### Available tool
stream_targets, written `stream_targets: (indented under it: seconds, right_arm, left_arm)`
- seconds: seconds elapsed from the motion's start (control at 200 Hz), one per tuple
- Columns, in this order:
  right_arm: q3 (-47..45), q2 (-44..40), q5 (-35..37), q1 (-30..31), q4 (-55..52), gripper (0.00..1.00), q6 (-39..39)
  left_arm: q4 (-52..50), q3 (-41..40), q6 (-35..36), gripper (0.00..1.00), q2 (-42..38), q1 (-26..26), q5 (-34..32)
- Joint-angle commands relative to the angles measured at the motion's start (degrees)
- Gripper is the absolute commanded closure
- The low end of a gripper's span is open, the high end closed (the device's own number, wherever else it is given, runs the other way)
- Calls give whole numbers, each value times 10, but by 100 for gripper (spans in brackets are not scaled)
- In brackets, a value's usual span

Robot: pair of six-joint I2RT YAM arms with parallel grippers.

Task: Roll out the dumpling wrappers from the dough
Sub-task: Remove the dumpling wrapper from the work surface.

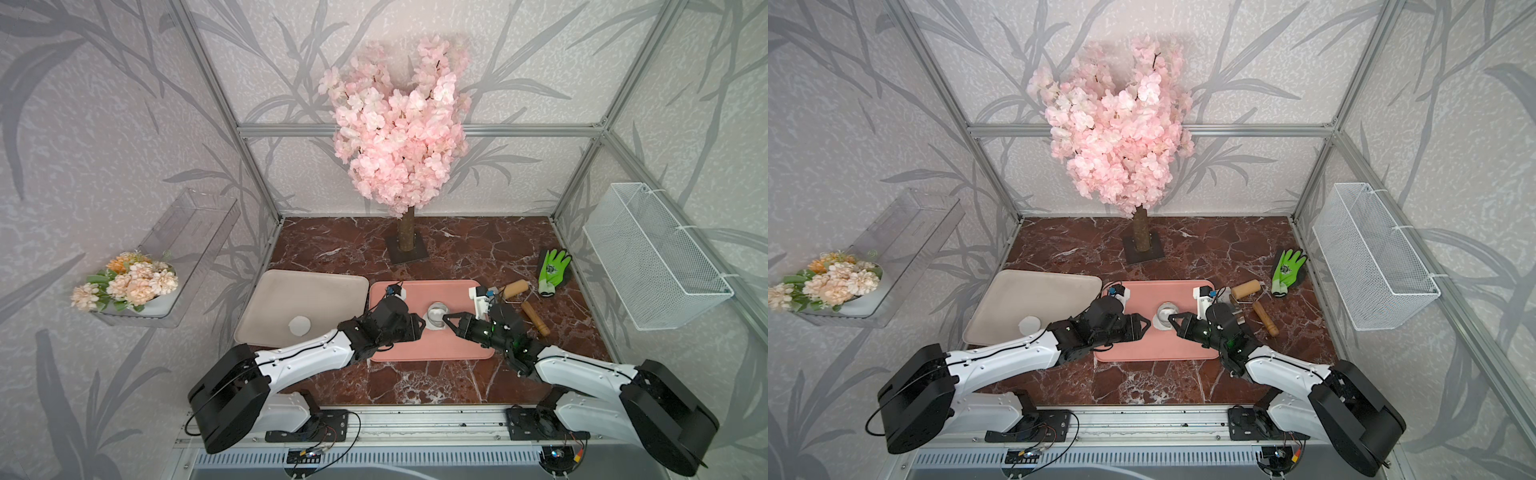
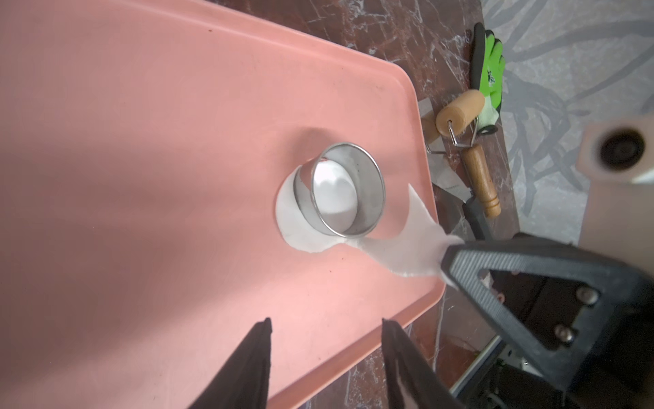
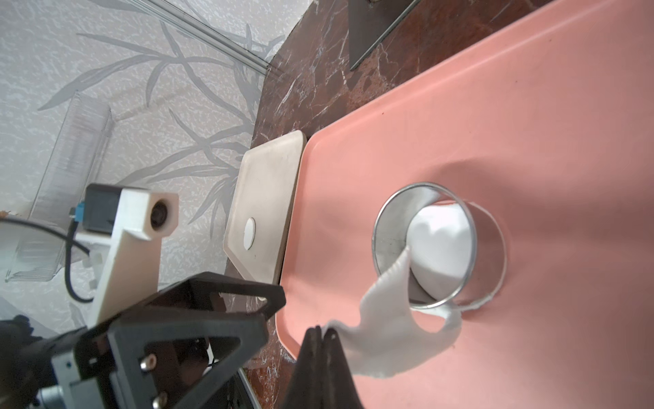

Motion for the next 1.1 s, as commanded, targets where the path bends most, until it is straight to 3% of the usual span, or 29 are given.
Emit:
stream_targets:
  seconds: [0.0, 0.28, 0.55, 0.77, 1.095]
  right_arm:
    - [19, -1, -11, 3, 0, 100, 8]
    - [18, 2, -12, 5, 6, 100, 12]
    - [18, 7, -6, 5, 18, 100, 16]
    - [16, 10, -3, 5, 20, 100, 18]
    - [15, 9, 4, 5, 22, 100, 20]
  left_arm:
    - [84, -14, 55, 46, -13, -41, -91]
    - [159, -5, 101, 43, 53, -81, -155]
    - [190, -2, 107, 48, 91, -91, -143]
    - [233, -12, 134, 44, 104, -99, -133]
    - [237, 3, 144, 49, 150, -101, -132]
